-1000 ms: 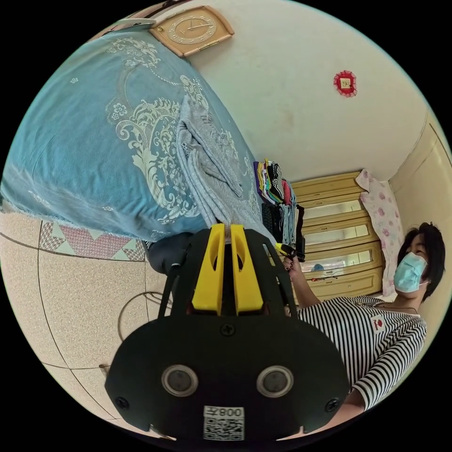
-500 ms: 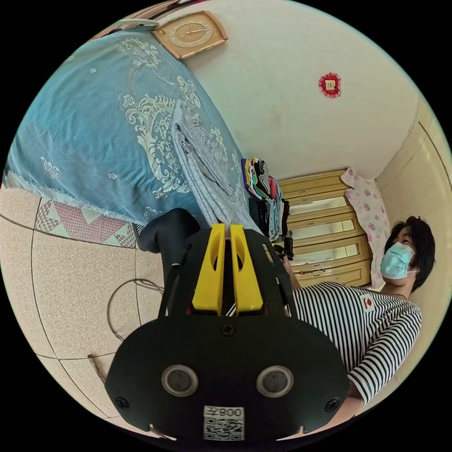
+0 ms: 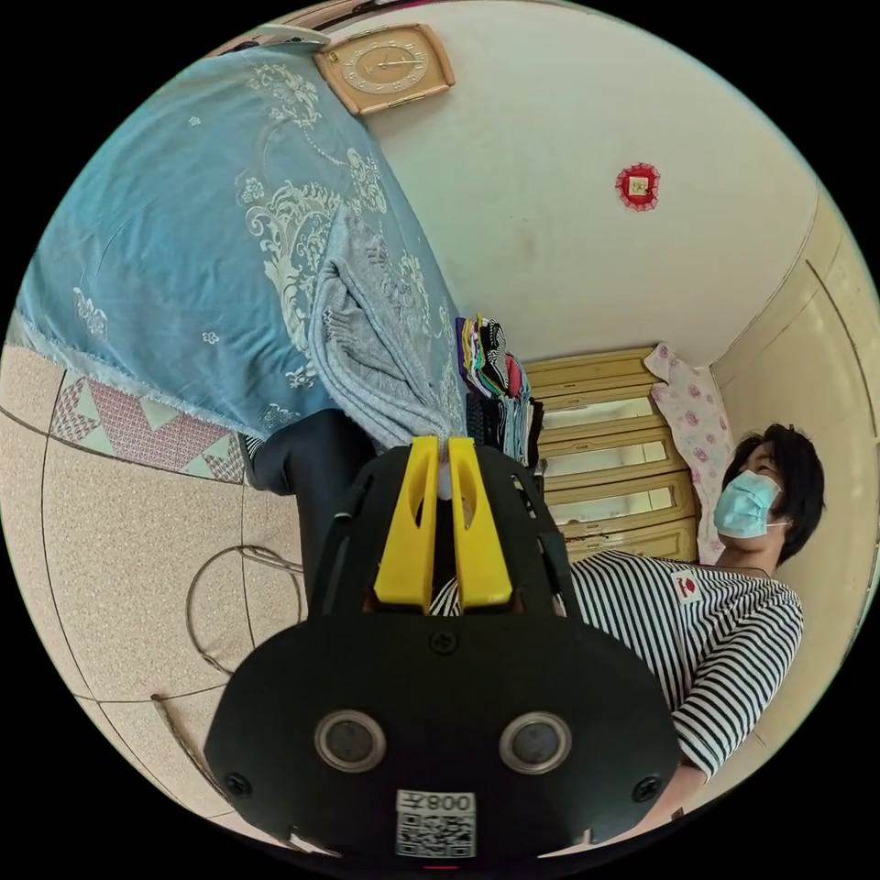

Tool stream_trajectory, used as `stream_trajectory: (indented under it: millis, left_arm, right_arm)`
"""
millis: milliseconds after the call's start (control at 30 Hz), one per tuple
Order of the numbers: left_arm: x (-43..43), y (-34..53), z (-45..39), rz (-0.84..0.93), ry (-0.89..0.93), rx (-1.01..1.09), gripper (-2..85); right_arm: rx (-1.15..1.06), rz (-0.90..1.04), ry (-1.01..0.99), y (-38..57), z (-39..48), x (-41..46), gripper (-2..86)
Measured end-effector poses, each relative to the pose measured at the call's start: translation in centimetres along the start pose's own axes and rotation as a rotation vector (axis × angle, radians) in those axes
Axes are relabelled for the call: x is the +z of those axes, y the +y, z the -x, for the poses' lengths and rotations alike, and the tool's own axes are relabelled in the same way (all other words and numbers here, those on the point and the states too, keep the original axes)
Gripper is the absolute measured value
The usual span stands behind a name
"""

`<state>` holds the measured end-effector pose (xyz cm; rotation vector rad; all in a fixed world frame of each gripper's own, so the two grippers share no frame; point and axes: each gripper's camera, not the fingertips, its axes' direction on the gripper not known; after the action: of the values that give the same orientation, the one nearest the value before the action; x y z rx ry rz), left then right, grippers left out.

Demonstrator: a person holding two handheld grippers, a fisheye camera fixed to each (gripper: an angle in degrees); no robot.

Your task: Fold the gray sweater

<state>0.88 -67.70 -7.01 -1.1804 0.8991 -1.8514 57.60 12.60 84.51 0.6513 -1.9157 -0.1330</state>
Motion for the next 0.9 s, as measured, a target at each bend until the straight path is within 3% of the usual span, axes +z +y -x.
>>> stream_trajectory:
  millis: [433,900]
  left_arm:
    - [4.3,-21.5,-5.4,-0.073,-0.002,0.147,2.3]
    - [13.6,-40.5,-2.5,-0.053,-0.112,0.067,2.3]
  right_arm:
    - [-0.131,-0.093,0.054,-19.1,1.4,-4.8,0.5]
    - [-0.03,-0.037,0.141,-42.5,-7.1,-1.7,0.6]
